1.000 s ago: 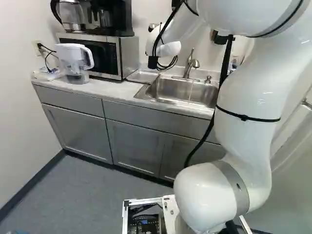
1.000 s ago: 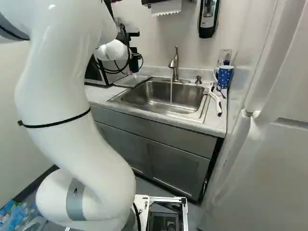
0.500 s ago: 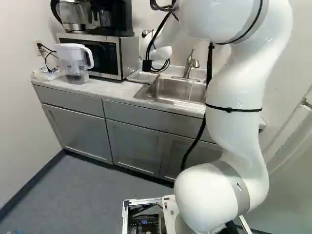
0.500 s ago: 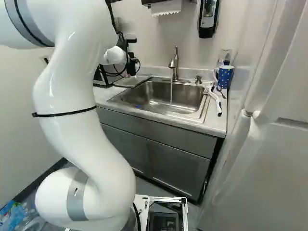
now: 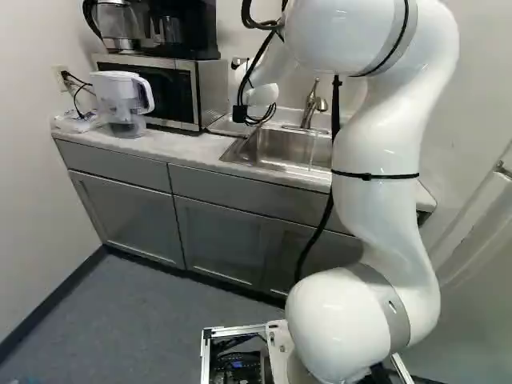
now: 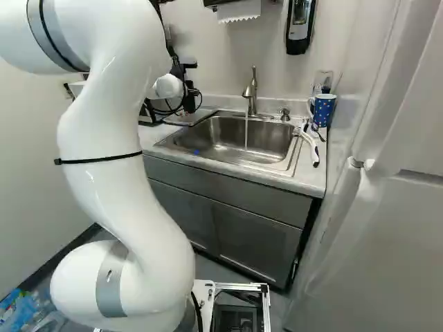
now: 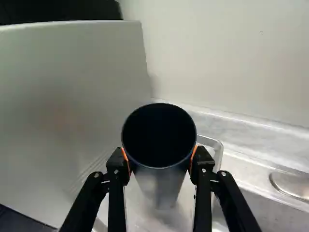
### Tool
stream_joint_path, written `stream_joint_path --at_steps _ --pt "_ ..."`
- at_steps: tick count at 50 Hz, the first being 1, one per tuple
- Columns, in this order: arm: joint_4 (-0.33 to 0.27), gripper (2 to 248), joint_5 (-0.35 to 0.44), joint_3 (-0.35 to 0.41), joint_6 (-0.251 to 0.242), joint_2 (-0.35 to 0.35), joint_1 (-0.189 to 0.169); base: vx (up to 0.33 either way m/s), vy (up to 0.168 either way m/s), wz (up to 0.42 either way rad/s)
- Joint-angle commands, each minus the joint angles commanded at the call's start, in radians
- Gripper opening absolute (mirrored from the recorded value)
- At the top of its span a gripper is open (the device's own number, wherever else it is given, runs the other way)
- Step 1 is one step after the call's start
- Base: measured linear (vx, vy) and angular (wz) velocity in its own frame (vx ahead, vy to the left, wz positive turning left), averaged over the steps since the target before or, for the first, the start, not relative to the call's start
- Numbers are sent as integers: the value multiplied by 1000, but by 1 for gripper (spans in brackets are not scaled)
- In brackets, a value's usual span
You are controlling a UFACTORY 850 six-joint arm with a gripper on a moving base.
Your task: Rinse the cup and place it in the tray
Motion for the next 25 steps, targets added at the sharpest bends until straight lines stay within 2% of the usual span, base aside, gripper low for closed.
stream_joint_path --at_steps 17,25 --pt "0 126 68 11 0 -21 0 0 0 0" --pt "0 126 72 16 0 -31 0 0 0 0"
